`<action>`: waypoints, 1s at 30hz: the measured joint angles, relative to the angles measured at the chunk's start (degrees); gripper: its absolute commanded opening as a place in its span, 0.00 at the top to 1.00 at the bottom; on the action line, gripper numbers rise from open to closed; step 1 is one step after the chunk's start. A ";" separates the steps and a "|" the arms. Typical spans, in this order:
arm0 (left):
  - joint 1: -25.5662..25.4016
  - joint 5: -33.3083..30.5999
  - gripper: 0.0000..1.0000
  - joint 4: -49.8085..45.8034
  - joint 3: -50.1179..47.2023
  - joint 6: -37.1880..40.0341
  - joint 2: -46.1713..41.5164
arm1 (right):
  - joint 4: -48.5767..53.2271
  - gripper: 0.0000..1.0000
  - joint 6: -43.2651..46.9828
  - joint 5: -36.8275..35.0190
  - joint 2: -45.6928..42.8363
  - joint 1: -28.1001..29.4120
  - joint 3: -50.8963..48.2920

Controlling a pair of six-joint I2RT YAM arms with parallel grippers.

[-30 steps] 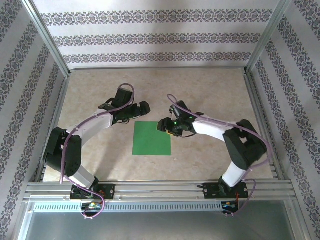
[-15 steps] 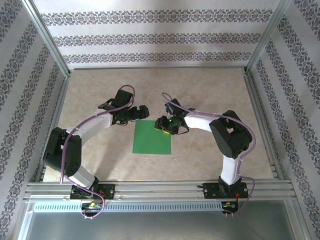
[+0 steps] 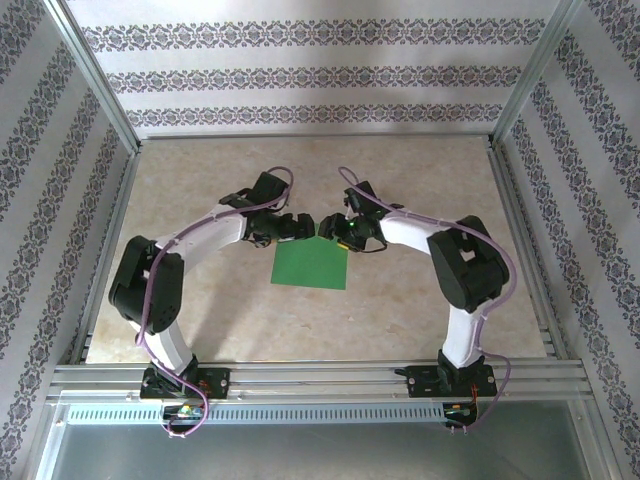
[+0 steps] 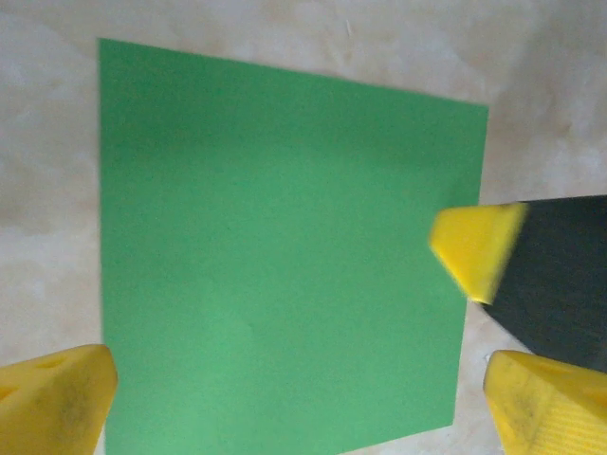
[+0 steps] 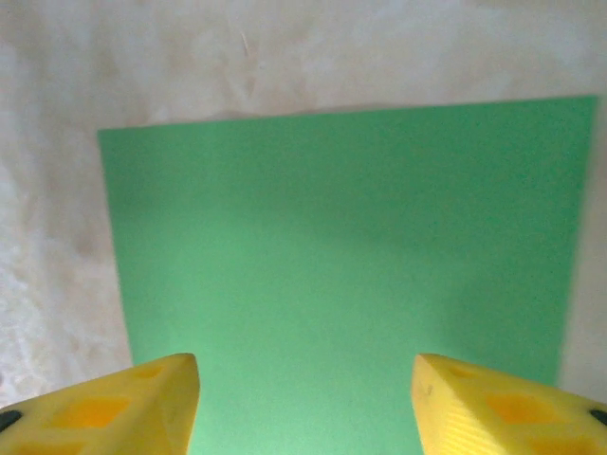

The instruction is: Fold a paper plane with a square sheet of paper (pick it up from the middle)

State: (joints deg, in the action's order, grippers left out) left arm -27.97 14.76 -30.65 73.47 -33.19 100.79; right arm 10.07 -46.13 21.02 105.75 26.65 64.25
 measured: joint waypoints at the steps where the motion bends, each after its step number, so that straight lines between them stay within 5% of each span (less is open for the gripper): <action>1: -0.94 -0.87 0.00 -1.09 1.29 0.07 0.90 | -0.24 0.33 -0.04 -0.22 -2.34 -0.52 -1.46; 9: -9.40 -10.58 0.01 -11.15 15.04 1.88 12.04 | -1.79 0.26 -0.11 -5.73 -20.68 -10.03 -14.75; 16: -10.97 -13.66 0.07 -17.03 22.51 1.68 20.41 | -1.11 0.02 2.54 -8.35 -25.40 -13.03 -20.02; 30: -10.95 -14.60 0.16 -21.68 29.00 0.66 26.32 | -1.14 0.02 5.90 -8.59 -25.88 -14.56 -20.06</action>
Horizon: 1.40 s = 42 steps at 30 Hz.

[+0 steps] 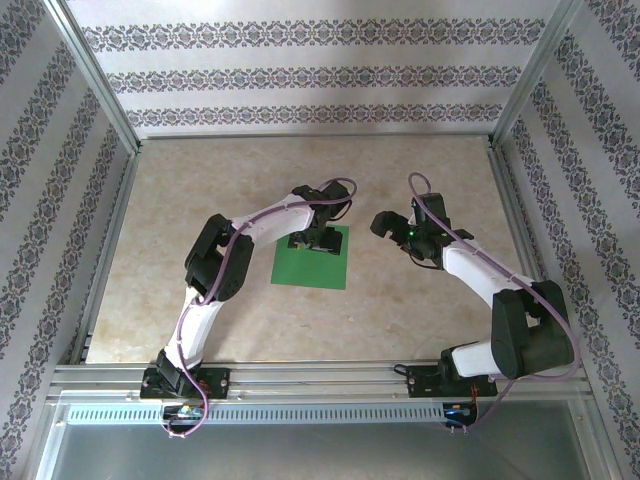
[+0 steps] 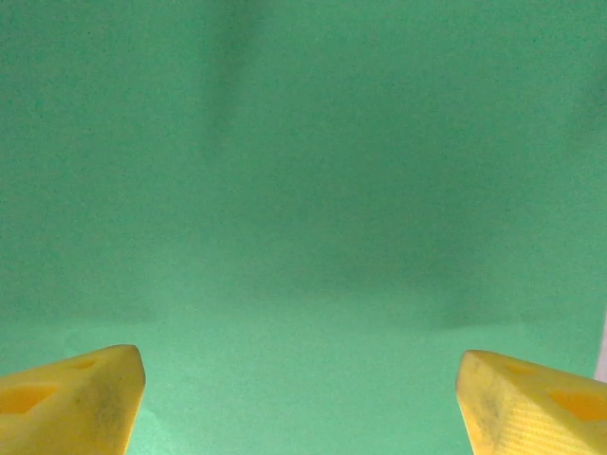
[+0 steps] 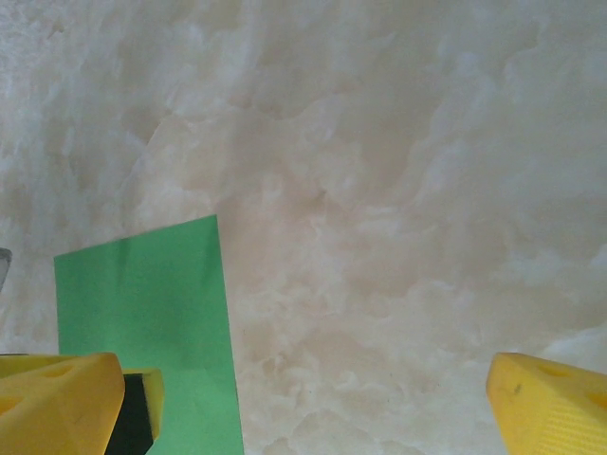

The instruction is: Fold a paper plane with a square sheet of paper (pick it up from the middle)

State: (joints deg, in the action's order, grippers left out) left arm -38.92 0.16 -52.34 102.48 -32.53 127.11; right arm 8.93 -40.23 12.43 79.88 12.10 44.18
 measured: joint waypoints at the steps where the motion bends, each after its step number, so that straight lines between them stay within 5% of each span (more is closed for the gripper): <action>1: 0.00 0.00 0.17 -0.02 0.00 -0.20 0.24 | 0.00 0.02 0.00 0.02 0.00 0.00 0.00; 33: -0.02 0.37 0.30 0.09 -0.02 -3.13 1.97 | -0.63 0.02 -1.46 0.72 0.31 0.00 -0.48; 38: -0.02 0.37 0.37 0.22 -0.04 -3.34 1.95 | -0.63 0.02 -1.60 0.72 0.31 0.00 -0.48; 42: 0.11 0.68 0.52 1.62 -1.55 -3.61 0.98 | -0.63 0.02 -1.62 0.70 0.31 0.00 -0.48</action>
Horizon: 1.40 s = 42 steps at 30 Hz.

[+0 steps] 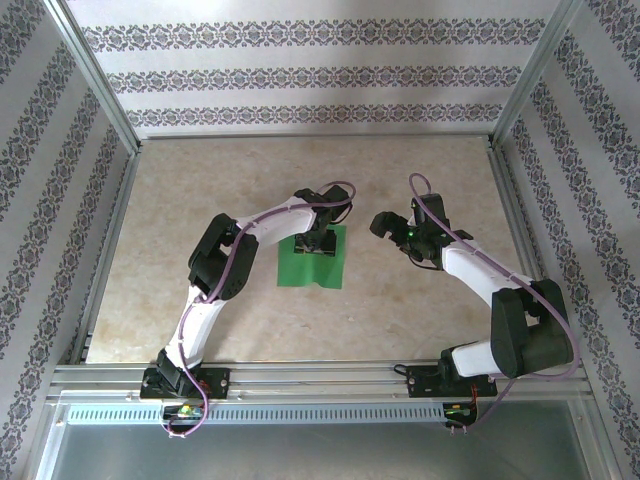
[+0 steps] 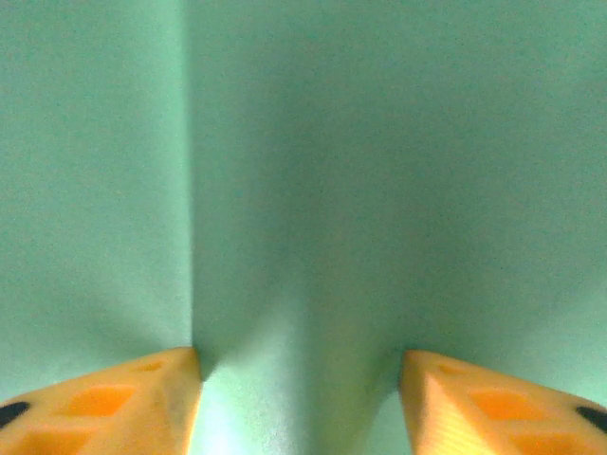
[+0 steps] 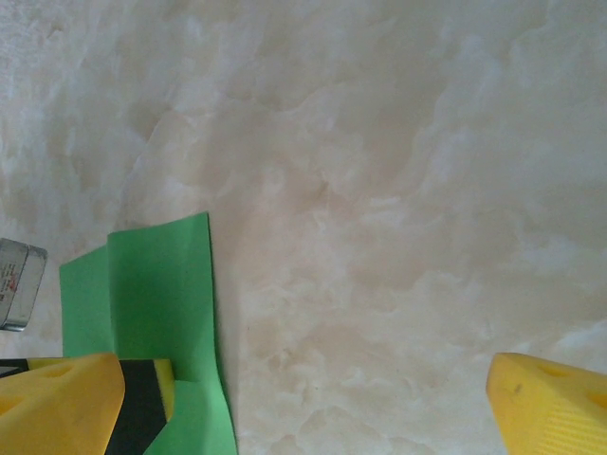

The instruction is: Fold a paper plane with a square sheet of paper (pick it up from the middle)

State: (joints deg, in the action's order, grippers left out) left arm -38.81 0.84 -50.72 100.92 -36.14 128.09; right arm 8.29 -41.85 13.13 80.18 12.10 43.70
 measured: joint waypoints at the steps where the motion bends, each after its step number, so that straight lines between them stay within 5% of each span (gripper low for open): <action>1: 0.20 0.55 0.57 0.96 -1.14 -0.04 -0.72 | 0.02 0.02 0.00 0.00 0.00 0.00 0.00; 9: 5.03 15.28 0.72 11.54 -12.50 -0.28 -9.11 | -0.04 0.02 -0.22 0.00 -0.22 0.00 0.00; 20: 12.02 34.01 0.71 35.80 -29.31 -6.47 -25.07 | -4.04 0.02 -1.55 3.26 -0.02 0.02 -0.04; 42: 13.70 27.12 0.67 35.63 -33.86 -3.93 -17.11 | -6.88 0.02 -3.28 5.35 4.68 2.82 -0.04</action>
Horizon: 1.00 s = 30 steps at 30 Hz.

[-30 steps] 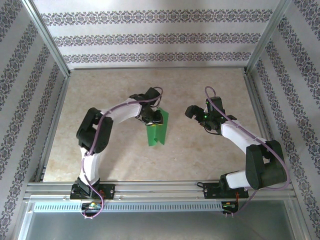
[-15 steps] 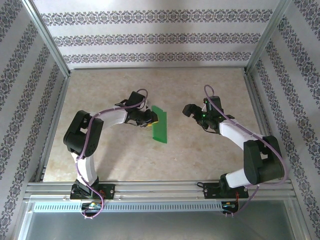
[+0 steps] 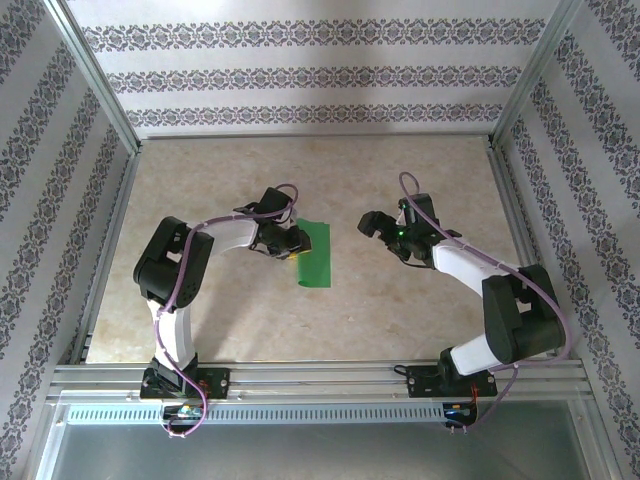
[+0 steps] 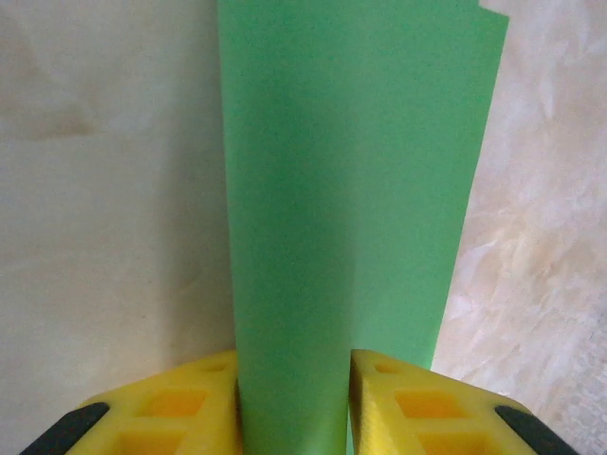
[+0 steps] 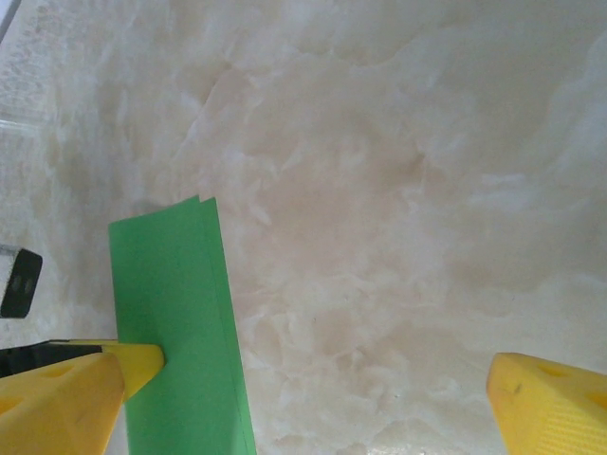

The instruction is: Fold a paper plane with a square sheet of paper (pick it up from the middle)

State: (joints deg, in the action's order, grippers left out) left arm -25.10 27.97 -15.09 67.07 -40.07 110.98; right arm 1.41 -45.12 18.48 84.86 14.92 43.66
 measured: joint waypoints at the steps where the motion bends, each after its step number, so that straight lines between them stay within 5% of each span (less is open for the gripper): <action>1: -0.02 -0.22 0.67 -0.46 0.20 0.20 0.15 | 0.00 0.02 0.00 -0.02 0.07 0.26 0.00; 30: -1.33 -2.78 0.61 -8.68 6.38 7.76 4.44 | -0.20 0.02 0.04 -0.46 1.14 0.35 -0.33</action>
State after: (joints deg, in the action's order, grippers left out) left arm -26.44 25.19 -23.77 73.45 -32.32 115.42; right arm 1.21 -45.08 18.02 86.00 15.27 43.33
